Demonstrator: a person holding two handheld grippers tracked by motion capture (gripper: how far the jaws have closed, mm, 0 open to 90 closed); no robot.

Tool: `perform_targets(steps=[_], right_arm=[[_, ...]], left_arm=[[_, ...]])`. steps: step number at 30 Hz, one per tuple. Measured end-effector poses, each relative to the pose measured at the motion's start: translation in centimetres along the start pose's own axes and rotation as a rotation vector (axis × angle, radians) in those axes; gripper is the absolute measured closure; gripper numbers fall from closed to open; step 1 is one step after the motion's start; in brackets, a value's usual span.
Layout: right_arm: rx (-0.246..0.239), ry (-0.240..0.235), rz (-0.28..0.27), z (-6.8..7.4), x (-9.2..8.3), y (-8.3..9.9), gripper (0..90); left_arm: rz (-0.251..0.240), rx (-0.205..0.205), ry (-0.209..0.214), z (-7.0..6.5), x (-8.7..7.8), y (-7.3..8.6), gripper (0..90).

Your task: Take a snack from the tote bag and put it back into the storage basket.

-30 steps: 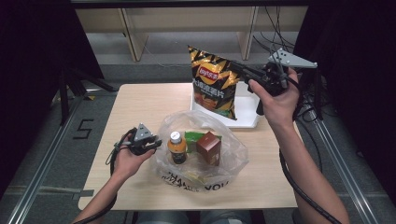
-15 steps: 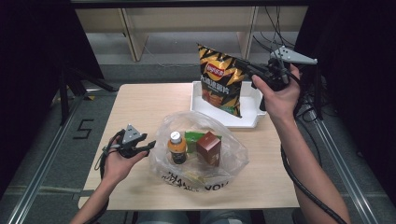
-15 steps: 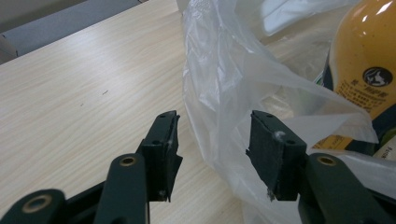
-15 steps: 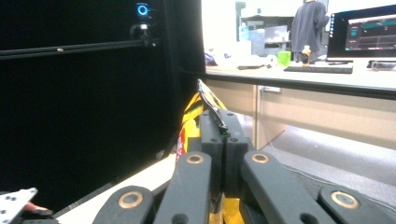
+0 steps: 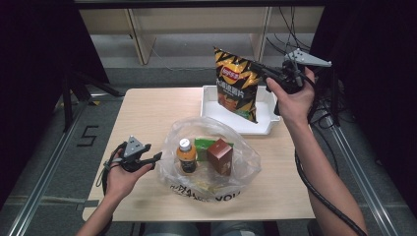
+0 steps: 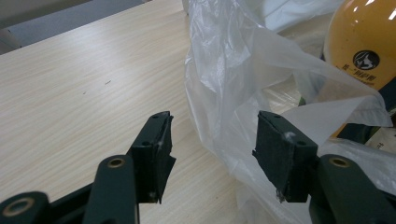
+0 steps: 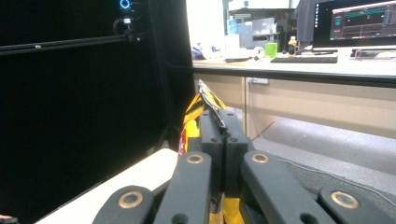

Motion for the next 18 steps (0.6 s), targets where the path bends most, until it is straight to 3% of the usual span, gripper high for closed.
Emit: perform_targets(steps=[6, 7, 11, 14, 18], right_arm=[[0.01, 0.009, 0.004, -0.4, 0.5, 0.2, 90.0], [-0.008, 0.015, -0.004, -0.6, 0.6, 0.2, 90.0], [0.015, 0.026, 0.014, -0.9, 0.8, 0.3, 90.0], [0.002, 0.028, 0.008, -1.2, 1.1, 0.3, 90.0], [0.018, 0.038, 0.025, -1.4, 1.5, 0.5, 90.0]], left_arm=[[0.002, -0.014, 0.007, -0.1, 0.1, 0.2, 44.2], [0.001, -0.016, 0.005, -0.1, 0.1, 0.2, 44.0], [-0.002, -0.024, 0.006, -0.1, 0.2, 0.3, 43.6], [0.02, 0.004, 0.004, 0.0, 0.2, 0.4, 43.3], [0.021, -0.001, 0.005, -0.2, 0.4, 0.5, 43.3]])
Point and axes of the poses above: each handheld gripper's, and its own axes: x roughly forward along the jaws, y roughly out of its underside, z roughly to its left, the point moved 7 cm from there along x, roughly forward along the jaws, and after that the axes turned 11 degrees about y, right-handed, at the moved point
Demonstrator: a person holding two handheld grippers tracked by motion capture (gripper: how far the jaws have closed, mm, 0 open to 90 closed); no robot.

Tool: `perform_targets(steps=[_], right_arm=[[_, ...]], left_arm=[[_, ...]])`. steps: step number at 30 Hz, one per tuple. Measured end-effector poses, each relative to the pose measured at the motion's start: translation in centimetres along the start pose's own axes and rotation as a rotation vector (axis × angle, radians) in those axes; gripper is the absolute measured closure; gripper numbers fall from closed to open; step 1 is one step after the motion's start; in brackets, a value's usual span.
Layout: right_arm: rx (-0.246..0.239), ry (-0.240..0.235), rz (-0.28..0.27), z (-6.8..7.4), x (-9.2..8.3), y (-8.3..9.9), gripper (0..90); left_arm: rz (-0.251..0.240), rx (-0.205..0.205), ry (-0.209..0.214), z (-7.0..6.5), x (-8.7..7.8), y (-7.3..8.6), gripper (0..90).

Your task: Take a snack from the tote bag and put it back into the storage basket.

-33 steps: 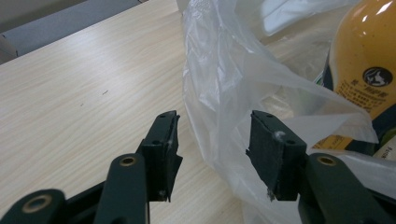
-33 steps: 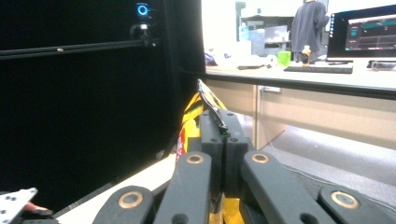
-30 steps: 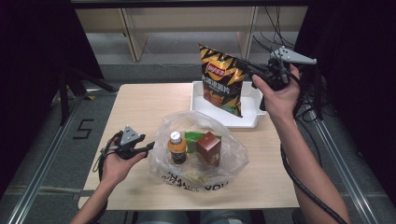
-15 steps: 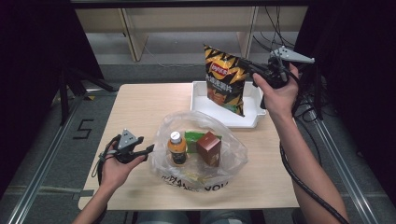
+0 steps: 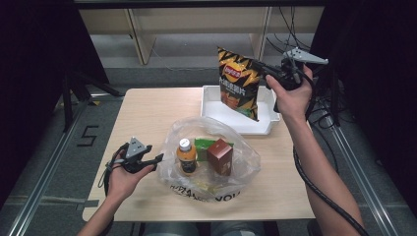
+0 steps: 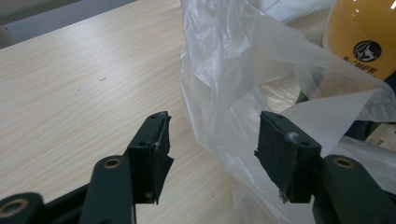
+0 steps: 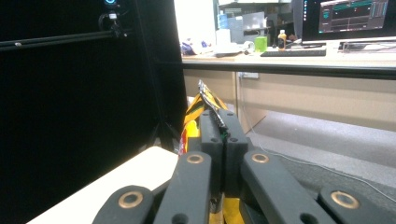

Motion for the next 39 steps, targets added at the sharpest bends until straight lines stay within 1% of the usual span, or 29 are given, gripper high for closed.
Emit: perform_targets(steps=[1, 2, 3, 4, 5, 6, 7, 8, 9, 11, 12, 16, 18, 19, 20, 21, 22, 23, 25, 28, 30, 32, 33, 34, 35, 36, 37, 38, 39], right_arm=[[-0.006, 0.002, -0.003, -0.1, 0.1, 0.0, 90.0], [-0.014, 0.005, -0.011, -0.2, 0.3, 0.0, 90.0], [-0.001, 0.005, -0.001, -0.3, 0.3, 0.1, 90.0], [-0.011, 0.007, -0.005, -0.4, 0.5, 0.0, 90.0], [-0.003, 0.007, 0.001, -0.4, 0.6, 0.0, 90.0], [-0.005, 0.01, 0.002, -0.5, 0.7, 0.0, 90.0], [-0.009, 0.008, -0.002, -0.6, 0.8, 0.0, 90.0], [-0.001, 0.017, 0.003, -0.6, 0.9, 0.0, 90.0], [0.005, 0.016, 0.007, -0.6, 0.9, 0.0, 90.0], [-0.016, 0.018, -0.005, -0.9, 1.2, -0.1, 90.0], [0.001, 0.024, 0.008, -0.9, 1.3, -0.1, 90.0], [-0.011, 0.029, -0.001, -1.2, 1.8, -0.1, 90.0], [-0.003, 0.03, 0.008, -1.3, 2.0, 0.1, 90.0], [0.002, 0.031, 0.012, -1.4, 2.1, 0.1, 90.0], [0.0, 0.035, 0.012, -1.5, 2.2, 0.2, 90.0], [-0.003, 0.035, 0.015, -1.6, 2.3, 0.2, 90.0], [0.02, 0.036, 0.025, -1.5, 2.3, 0.3, 90.0], [0.02, 0.038, 0.025, -1.6, 2.5, 0.3, 90.0], [-0.001, 0.034, 0.011, -1.9, 2.8, 0.4, 90.0], [0.016, 0.047, 0.031, -2.1, 3.0, 0.5, 90.0], [0.007, 0.047, 0.033, -2.2, 3.2, 0.5, 90.0], [0.009, 0.048, 0.037, -2.3, 3.4, 0.6, 90.0], [0.0, 0.055, 0.029, -2.4, 3.6, 0.6, 90.0], [-0.002, 0.048, 0.029, -2.4, 3.8, 0.6, 90.0], [0.011, 0.055, 0.043, -2.4, 3.8, 0.7, 90.0], [0.01, 0.048, 0.043, -2.5, 3.9, 0.6, 90.0], [0.008, 0.055, 0.044, -2.5, 4.1, 0.7, 90.0], [0.015, 0.058, 0.048, -2.5, 4.2, 0.7, 90.0], [-0.002, 0.055, 0.04, -2.7, 4.4, 0.7, 90.0]], left_arm=[[-0.014, -0.005, -0.003, 0.0, 0.1, -0.1, 43.2], [-0.015, -0.003, -0.005, 0.0, 0.0, -0.2, 43.2], [-0.016, -0.004, -0.005, 0.0, 0.0, -0.2, 43.2], [-0.016, -0.004, -0.003, 0.0, 0.0, -0.2, 43.2], [-0.015, -0.003, -0.004, 0.0, 0.0, -0.2, 43.2], [0.0, 0.007, -0.003, 0.1, -0.1, -0.1, 43.2], [-0.004, -0.002, -0.006, 0.1, -0.1, 0.0, 43.3], [-0.005, -0.007, -0.006, 0.1, 0.0, 0.0, 43.3], [-0.006, -0.015, 0.005, -0.1, 0.0, 0.0, 43.3], [-0.013, -0.008, 0.006, -0.1, 0.0, -0.1, 43.3], [-0.017, -0.008, 0.0, 0.0, 0.0, -0.1, 43.2], [-0.02, -0.021, 0.012, -0.2, 0.0, -0.1, 43.2], [-0.019, -0.018, 0.004, -0.1, 0.0, -0.1, 43.1], [-0.021, -0.029, 0.022, -0.3, 0.1, -0.1, 43.1], [-0.021, -0.019, 0.009, -0.1, 0.0, -0.1, 43.2], [-0.021, -0.019, 0.009, -0.1, 0.0, -0.1, 43.2], [-0.021, -0.019, 0.009, -0.1, 0.0, -0.1, 43.2], [-0.02, -0.019, 0.009, -0.1, 0.0, -0.1, 43.2], [-0.009, -0.02, 0.011, -0.1, 0.0, 0.0, 43.2], [-0.02, -0.013, 0.0, 0.0, 0.0, -0.1, 43.2], [-0.023, -0.027, 0.002, -0.1, 0.1, -0.1, 43.2], [-0.011, -0.016, 0.0, -0.1, 0.0, 0.0, 43.2], [-0.02, -0.024, 0.001, -0.1, 0.1, -0.1, 43.2], [-0.01, -0.015, 0.001, -0.1, 0.0, 0.0, 43.2], [-0.021, -0.024, 0.001, -0.1, 0.1, -0.1, 43.2], [-0.012, -0.017, 0.0, 0.0, 0.0, 0.0, 43.2], [-0.011, -0.016, 0.0, 0.0, 0.0, 0.0, 43.2], [-0.024, -0.027, 0.001, -0.1, 0.1, -0.1, 43.2], [-0.023, -0.027, 0.001, -0.1, 0.1, -0.1, 43.2]])
Point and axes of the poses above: each handheld gripper's, and its own axes: x roughly forward along the jaws, y roughly out of its underside, z roughly to its left, the point moved 7 cm from there along x, roughly forward along the jaws, and after that the axes turned 11 degrees about y, right-handed, at the moved point
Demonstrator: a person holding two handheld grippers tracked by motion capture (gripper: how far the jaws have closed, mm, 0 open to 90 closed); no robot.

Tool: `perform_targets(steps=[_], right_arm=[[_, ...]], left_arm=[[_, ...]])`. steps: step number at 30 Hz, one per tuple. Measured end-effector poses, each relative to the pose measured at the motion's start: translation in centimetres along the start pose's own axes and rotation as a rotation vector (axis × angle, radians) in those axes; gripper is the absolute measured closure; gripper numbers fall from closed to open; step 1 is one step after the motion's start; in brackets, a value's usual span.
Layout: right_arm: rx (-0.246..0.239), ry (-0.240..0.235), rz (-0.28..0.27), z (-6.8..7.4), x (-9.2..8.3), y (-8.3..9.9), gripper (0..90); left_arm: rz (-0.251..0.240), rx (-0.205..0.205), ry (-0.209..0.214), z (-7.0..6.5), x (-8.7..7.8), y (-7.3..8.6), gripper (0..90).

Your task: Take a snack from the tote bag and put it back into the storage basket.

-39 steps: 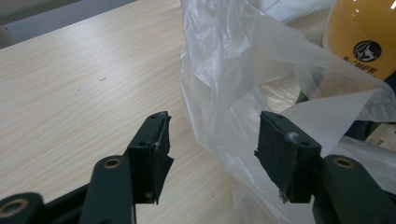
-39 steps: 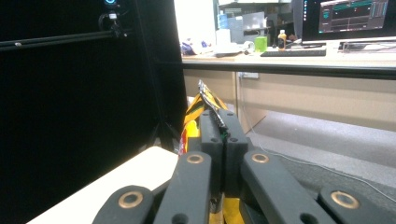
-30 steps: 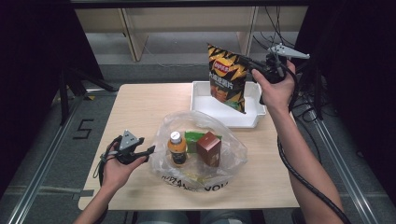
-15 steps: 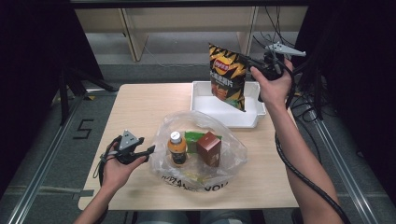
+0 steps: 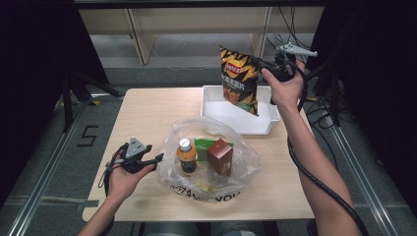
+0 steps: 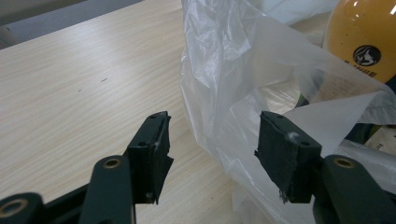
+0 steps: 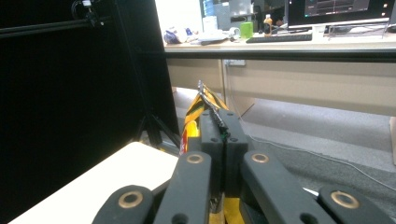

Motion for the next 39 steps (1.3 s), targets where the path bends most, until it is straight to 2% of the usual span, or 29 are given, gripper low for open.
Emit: perform_targets(steps=[7, 9, 14, 15, 16, 20, 22, 24, 28, 30, 31, 33, 39], right_arm=[[0.007, -0.006, 0.008, 0.1, 0.6, 0.2, 90.0], [0.021, 0.007, 0.016, 0.0, 0.8, 0.3, 90.0], [0.022, 0.007, 0.029, -0.3, 1.2, 0.6, 90.0], [0.031, 0.004, 0.033, -0.2, 1.3, 0.7, 90.0], [0.016, 0.008, 0.03, -0.4, 1.4, 0.8, 90.0], [0.017, 0.012, 0.033, -0.7, 1.9, 1.2, 90.0], [0.035, 0.015, 0.051, -0.8, 2.0, 1.5, 90.0], [0.021, 0.017, 0.058, -1.0, 2.3, 1.8, 90.0], [0.027, 0.023, 0.071, -1.3, 2.8, 2.5, 90.0], [0.032, 0.026, 0.083, -1.4, 3.0, 2.9, 90.0], [0.038, 0.03, 0.089, -1.4, 3.1, 3.1, 90.0], [0.023, 0.031, 0.095, -1.5, 3.4, 3.4, 90.0], [0.038, 0.036, 0.116, -1.6, 3.9, 4.1, 90.0]], left_arm=[[-0.001, 0.011, 0.002, 0.1, -0.1, 0.0, 43.2], [-0.001, 0.008, 0.001, 0.1, -0.1, 0.0, 43.2], [-0.003, 0.003, 0.006, 0.0, 0.0, 0.0, 43.2], [-0.002, 0.004, -0.003, 0.1, 0.0, 0.0, 43.2], [-0.001, 0.001, 0.0, 0.0, 0.0, 0.1, 43.2], [0.004, 0.005, 0.0, 0.0, 0.0, 0.1, 43.2], [0.002, 0.003, 0.001, 0.0, 0.0, 0.1, 43.2], [-0.003, 0.002, 0.003, 0.0, 0.0, 0.1, 43.1], [0.006, 0.015, 0.003, 0.0, 0.0, 0.1, 43.1], [-0.003, 0.001, 0.005, -0.1, 0.1, 0.0, 43.1], [0.001, 0.014, 0.004, 0.0, 0.0, 0.0, 43.1], [0.001, 0.007, 0.002, 0.0, 0.0, 0.1, 43.2], [0.001, 0.008, 0.001, 0.0, 0.0, 0.1, 43.1]])
Point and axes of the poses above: each handheld gripper's, and its own axes: x roughly forward along the jaws, y roughly out of its underside, z roughly to its left, the point moved 7 cm from there along x, roughly forward along the jaws, and after that the axes turned 11 degrees about y, right-handed, at the moved point
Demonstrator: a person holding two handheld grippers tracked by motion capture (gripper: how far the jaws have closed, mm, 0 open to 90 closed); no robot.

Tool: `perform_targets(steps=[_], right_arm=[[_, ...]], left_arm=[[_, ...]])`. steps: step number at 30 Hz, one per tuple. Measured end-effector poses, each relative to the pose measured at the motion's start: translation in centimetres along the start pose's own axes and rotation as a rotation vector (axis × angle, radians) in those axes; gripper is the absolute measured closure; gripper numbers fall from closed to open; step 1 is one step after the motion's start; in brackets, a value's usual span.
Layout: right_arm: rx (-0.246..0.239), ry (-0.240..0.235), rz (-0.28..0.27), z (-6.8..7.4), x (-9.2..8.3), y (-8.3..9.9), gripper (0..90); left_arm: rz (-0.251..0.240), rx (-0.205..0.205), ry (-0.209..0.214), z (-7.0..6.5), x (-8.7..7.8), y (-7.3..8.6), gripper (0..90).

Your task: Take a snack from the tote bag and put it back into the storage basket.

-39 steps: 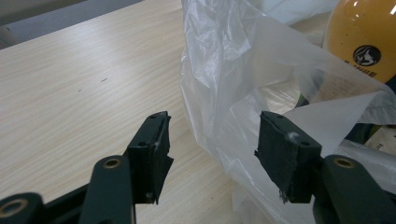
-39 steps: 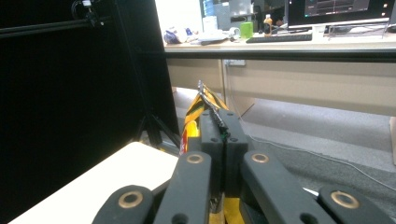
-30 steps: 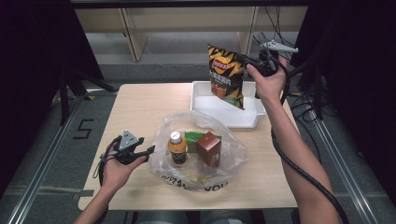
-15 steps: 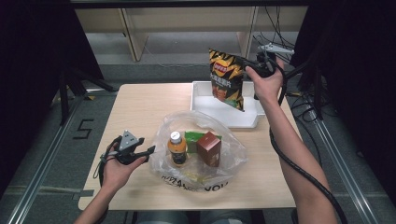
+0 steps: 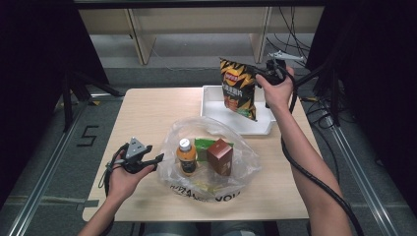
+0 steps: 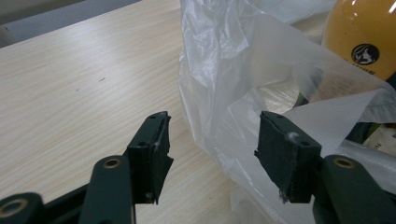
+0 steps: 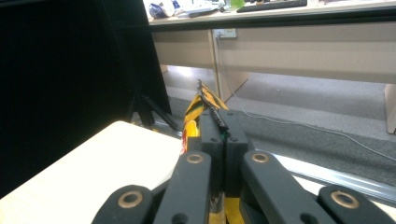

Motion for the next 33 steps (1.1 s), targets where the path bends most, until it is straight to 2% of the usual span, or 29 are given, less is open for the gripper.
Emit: perform_targets(steps=[3, 6, 7, 10, 12, 14, 16, 17, 19, 20, 21, 22, 23, 25, 28, 30, 33], right_arm=[[-0.018, -0.001, 0.0, -0.1, 0.4, 0.3, 90.0], [-0.004, -0.001, 0.014, -0.2, 0.7, 0.6, 90.0], [-0.028, 0.003, 0.013, -0.5, 0.9, 0.7, 90.0], [-0.004, 0.004, 0.036, -0.5, 1.1, 1.2, 90.0], [-0.027, 0.004, 0.029, -0.8, 1.4, 1.3, 90.0], [0.005, 0.008, 0.048, -0.7, 1.4, 1.6, 90.0], [-0.011, 0.009, 0.043, -1.1, 1.6, 1.7, 90.0], [0.011, 0.01, 0.055, -1.0, 1.6, 1.8, 90.0], [-0.002, 0.017, 0.049, -1.3, 1.8, 2.0, 90.0], [0.006, 0.017, 0.061, -1.3, 1.8, 2.1, 90.0], [-0.019, 0.014, 0.045, -1.6, 2.0, 2.1, 90.0], [-0.015, 0.018, 0.048, -1.6, 2.0, 2.2, 90.0], [0.01, 0.015, 0.057, -1.5, 2.0, 2.2, 90.0], [0.015, 0.018, 0.062, -1.5, 2.0, 2.2, 90.0], [0.018, 0.006, 0.067, -1.3, 2.0, 2.1, 90.0], [0.003, 0.01, 0.056, -1.3, 2.2, 2.0, 90.0], [0.007, 0.013, 0.056, -1.2, 2.4, 1.9, 90.0]], left_arm=[[-0.001, -0.002, 0.0, 0.0, 0.0, 0.0, 43.2], [-0.002, -0.008, 0.003, -0.1, 0.1, 0.0, 43.2], [-0.001, -0.002, 0.0, 0.0, 0.0, 0.0, 43.2], [0.0, -0.001, 0.004, 0.0, 0.1, 0.1, 43.2], [0.003, -0.002, 0.005, 0.0, 0.1, 0.1, 43.2], [0.002, -0.002, 0.005, -0.1, 0.1, 0.1, 43.2], [0.0, -0.002, 0.005, -0.1, 0.1, 0.1, 43.2], [0.002, -0.001, 0.006, -0.1, 0.1, 0.1, 43.2], [0.002, -0.002, 0.006, -0.1, 0.1, 0.1, 43.2], [0.002, -0.002, 0.005, -0.1, 0.1, 0.1, 43.2], [0.002, -0.001, 0.006, -0.1, 0.1, 0.1, 43.2], [0.002, -0.002, 0.006, -0.1, 0.1, 0.1, 43.2], [0.002, -0.002, 0.006, -0.1, 0.1, 0.1, 43.2], [0.004, -0.001, 0.006, -0.1, 0.1, 0.1, 43.2], [0.005, 0.0, 0.002, -0.1, 0.1, 0.1, 43.2], [0.004, 0.001, 0.002, -0.1, 0.1, 0.1, 43.2], [0.001, -0.001, 0.007, -0.1, 0.1, 0.1, 43.2]])
Point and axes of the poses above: each handheld gripper's, and its own axes: x roughly forward along the jaws, y roughly out of its underside, z roughly to its left, the point moved 7 cm from there along x, roughly forward along the jaws, and after that the axes turned 11 degrees about y, right-handed, at the moved point
